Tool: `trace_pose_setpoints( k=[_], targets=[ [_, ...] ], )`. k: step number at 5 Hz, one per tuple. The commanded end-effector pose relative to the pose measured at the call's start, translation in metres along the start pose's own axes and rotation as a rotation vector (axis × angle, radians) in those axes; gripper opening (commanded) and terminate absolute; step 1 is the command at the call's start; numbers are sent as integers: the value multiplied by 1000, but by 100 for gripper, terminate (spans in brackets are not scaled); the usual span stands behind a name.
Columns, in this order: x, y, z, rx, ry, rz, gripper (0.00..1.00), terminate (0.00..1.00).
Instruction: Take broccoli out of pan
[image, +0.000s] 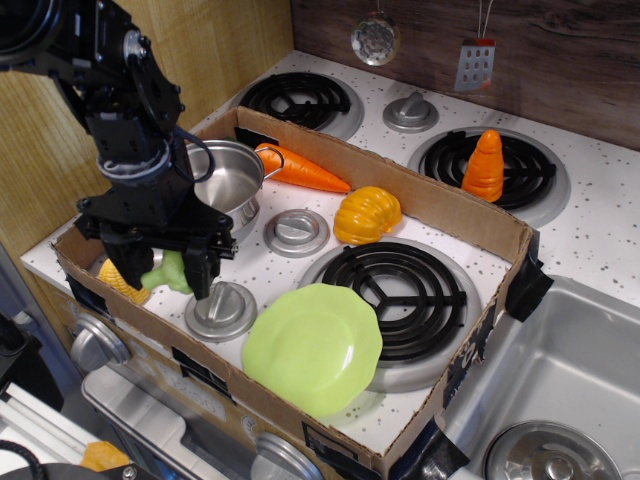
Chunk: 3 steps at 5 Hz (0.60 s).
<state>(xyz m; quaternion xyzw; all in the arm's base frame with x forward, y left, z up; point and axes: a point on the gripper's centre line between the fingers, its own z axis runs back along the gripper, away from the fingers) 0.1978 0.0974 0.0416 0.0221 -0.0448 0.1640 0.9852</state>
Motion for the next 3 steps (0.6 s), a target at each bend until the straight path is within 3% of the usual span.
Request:
trace_pose_setpoints(
  k=[1,2,3],
  targets=[
    [16,5,17,24,-40,-38,100,0],
    [20,6,23,46,-46,-49,100,0],
    [22,7,40,74,-3,-55,100,100]
  ],
)
